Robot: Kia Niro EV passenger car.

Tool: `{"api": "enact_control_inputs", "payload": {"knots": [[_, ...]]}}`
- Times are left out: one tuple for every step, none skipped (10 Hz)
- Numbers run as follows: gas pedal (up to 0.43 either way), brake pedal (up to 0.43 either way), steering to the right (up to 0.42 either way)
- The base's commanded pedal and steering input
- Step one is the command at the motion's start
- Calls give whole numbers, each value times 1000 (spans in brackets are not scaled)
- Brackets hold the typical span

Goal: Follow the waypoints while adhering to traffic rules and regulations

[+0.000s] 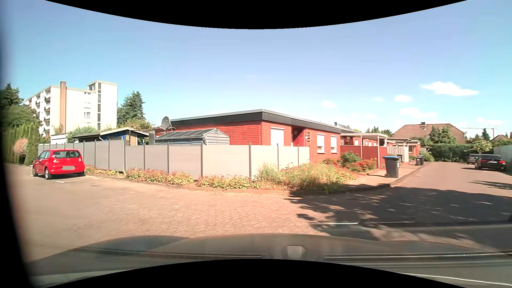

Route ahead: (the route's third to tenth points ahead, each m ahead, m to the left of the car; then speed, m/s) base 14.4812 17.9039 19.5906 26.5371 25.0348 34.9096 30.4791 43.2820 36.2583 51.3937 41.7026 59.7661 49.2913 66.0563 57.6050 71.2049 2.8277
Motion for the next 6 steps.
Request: {"api": "enact_control_inputs", "payload": {"knots": [[0, 6, -645], [0, 6, -664], [8, 6, -676], [8, 6, -684], [8, 6, -684], [20, 6, -680]]}}
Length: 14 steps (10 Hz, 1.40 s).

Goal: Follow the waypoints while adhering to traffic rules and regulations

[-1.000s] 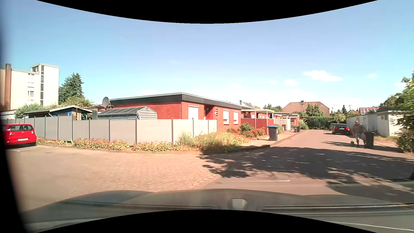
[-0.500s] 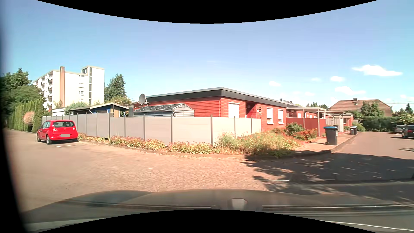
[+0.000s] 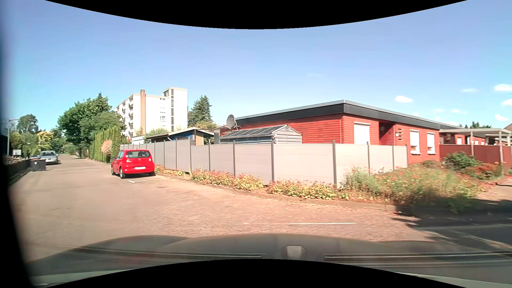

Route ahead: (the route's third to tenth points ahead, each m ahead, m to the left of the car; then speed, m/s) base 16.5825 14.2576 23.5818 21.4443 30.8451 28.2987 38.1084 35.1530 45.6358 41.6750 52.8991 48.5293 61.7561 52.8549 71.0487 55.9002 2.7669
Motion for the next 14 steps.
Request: {"api": "enact_control_inputs", "payload": {"knots": [[20, 6, -676], [39, 6, -676], [39, 6, -675], [28, 6, -668], [28, 6, -656], [39, 6, -635], [39, 6, -618], [39, 6, -608], [39, 6, -602], [39, 6, -583], [39, 6, -551], [39, 6, -526], [39, 6, -510], [39, 6, -490]]}}
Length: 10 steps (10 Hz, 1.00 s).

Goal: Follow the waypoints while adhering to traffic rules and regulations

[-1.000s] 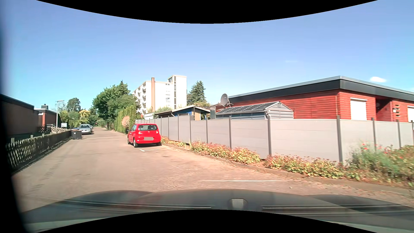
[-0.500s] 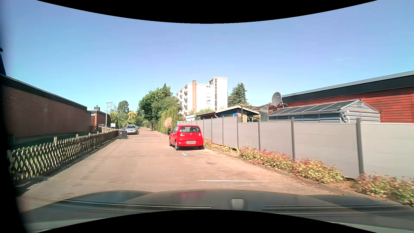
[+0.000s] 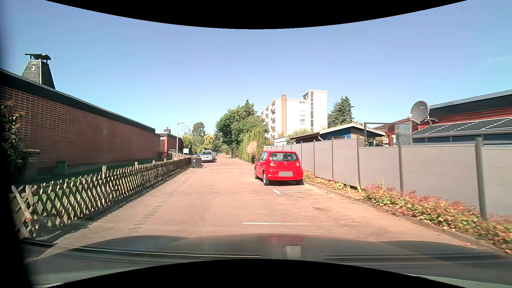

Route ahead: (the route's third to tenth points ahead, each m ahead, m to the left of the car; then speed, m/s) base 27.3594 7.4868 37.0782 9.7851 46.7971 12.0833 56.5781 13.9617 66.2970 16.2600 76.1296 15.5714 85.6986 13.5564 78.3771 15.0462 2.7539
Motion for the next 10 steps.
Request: {"api": "enact_control_inputs", "payload": {"knots": [[39, 6, -467], [39, 6, -441], [39, 6, -421], [39, 6, -407], [0, 6, -390], [0, 12, -361], [0, 6, -323], [0, 6, -291], [0, 6, -246], [0, 6, -207]]}}
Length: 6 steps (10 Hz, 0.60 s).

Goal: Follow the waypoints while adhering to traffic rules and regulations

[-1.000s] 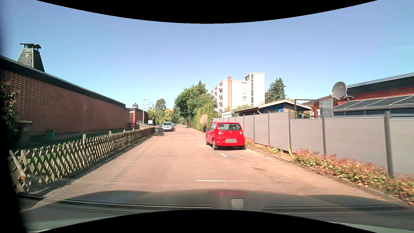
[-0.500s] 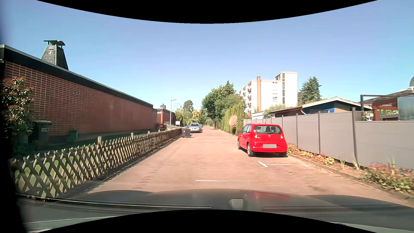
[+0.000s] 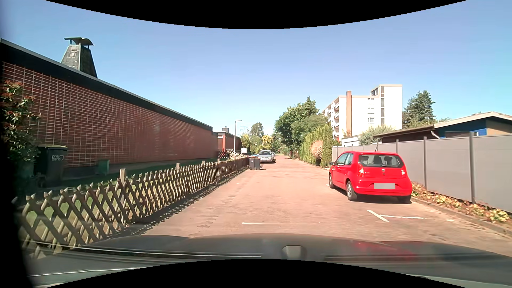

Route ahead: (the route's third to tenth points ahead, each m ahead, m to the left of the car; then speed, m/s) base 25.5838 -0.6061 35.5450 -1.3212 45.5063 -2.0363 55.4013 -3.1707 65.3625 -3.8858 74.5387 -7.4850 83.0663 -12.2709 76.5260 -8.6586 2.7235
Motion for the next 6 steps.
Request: {"api": "enact_control_inputs", "payload": {"knots": [[0, 6, -165], [0, 6, -128], [0, 6, -96], [8, 6, -66], [8, 6, -43], [28, 6, -20]]}}
